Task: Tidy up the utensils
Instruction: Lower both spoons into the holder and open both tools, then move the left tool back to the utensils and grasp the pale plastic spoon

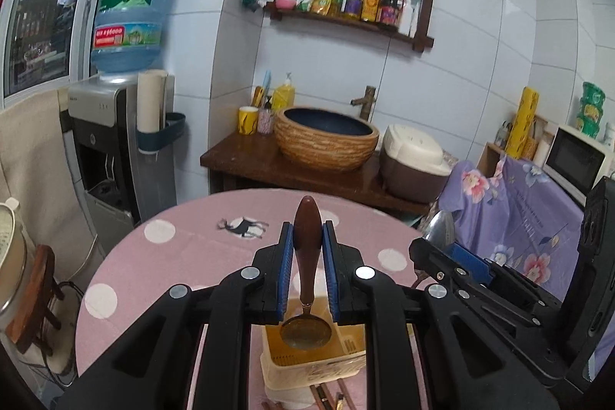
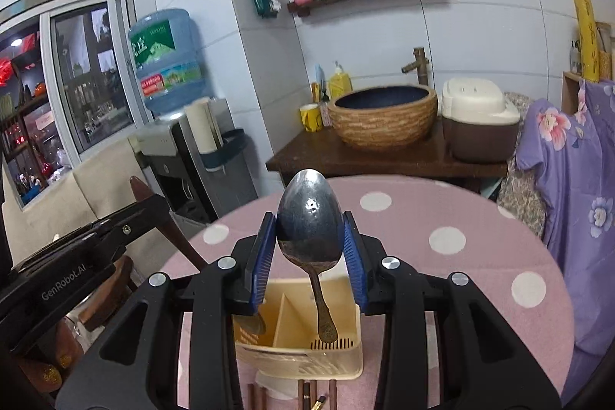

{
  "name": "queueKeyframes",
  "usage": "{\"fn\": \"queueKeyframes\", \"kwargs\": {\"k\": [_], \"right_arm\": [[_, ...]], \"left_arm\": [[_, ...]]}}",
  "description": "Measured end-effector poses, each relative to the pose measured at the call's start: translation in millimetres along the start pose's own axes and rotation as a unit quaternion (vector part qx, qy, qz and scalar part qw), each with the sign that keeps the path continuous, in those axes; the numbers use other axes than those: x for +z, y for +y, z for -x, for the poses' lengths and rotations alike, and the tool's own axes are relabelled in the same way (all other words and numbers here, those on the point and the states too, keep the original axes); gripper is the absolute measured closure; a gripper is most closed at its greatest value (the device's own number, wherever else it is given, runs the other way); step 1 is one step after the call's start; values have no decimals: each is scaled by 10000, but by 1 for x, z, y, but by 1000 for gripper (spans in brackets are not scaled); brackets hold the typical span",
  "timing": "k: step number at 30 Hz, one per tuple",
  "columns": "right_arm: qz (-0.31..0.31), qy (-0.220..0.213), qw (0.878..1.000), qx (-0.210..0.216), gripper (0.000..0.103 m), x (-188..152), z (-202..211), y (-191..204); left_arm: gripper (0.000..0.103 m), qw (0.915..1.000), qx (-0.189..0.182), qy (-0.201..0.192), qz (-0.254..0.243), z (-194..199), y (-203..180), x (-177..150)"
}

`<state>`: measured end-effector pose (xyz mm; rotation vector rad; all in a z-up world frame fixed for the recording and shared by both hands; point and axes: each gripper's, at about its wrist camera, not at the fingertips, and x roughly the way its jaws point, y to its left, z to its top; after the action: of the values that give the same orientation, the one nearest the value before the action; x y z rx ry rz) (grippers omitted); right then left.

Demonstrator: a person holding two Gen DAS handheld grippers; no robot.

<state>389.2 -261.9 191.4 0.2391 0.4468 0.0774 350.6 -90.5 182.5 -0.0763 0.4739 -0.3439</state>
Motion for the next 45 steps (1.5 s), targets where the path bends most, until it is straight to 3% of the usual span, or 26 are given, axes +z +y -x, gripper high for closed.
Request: {"fn": "queueKeyframes", "kwargs": {"k": [8,21,23,24,25,29,31,35,45], "right_arm": [[126,170,9997,-96,68,-44,-15,-10],[230,218,9991,-266,68,-66,-19,-14],[108,188,9995,-221,64,-67,-17,-18],[98,174,9996,-199,56,-67,-15,-19],[98,162,9996,-185,50,-67,-13,-19],[49,46,9999,-100,49,-63,2,-18],[14,-23,9999,-101,43,-61,15,-18],[155,2,9998,-150,41,-66,36,-15],[244,811,9957,-378,38,-126,56,-31]], "left_arm": [[87,9994,47,350,-70,-19,8,-32],[87,9969,23,787,3,-38,17,-56],[86,9974,-3,713,73,-33,19,-56],[86,9978,-32,659,68,-29,19,-54],[83,9981,-50,619,50,-25,18,-53],[54,9996,-53,289,15,3,17,-48],[43,9999,-14,157,-18,15,17,-50],[25,9999,-59,149,-42,34,20,-63],[19,9971,63,756,47,43,40,-130]]}}
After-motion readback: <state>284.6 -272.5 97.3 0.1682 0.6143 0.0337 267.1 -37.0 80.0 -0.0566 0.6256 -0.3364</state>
